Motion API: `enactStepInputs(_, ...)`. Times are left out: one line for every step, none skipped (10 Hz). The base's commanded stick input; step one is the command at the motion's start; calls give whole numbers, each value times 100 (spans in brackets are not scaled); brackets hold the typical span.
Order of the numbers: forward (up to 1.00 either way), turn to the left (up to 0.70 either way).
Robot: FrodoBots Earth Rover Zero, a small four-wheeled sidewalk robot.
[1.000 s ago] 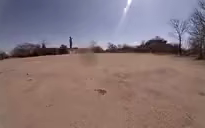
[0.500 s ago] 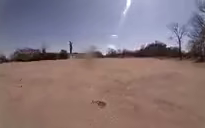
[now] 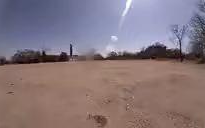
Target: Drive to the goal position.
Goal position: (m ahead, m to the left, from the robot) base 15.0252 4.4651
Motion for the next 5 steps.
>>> enactStepInputs(100, 0)
enactStepInputs(100, 0)
enactStepInputs(100, 0)
enactStepInputs(100, 0)
enactStepInputs(100, 0)
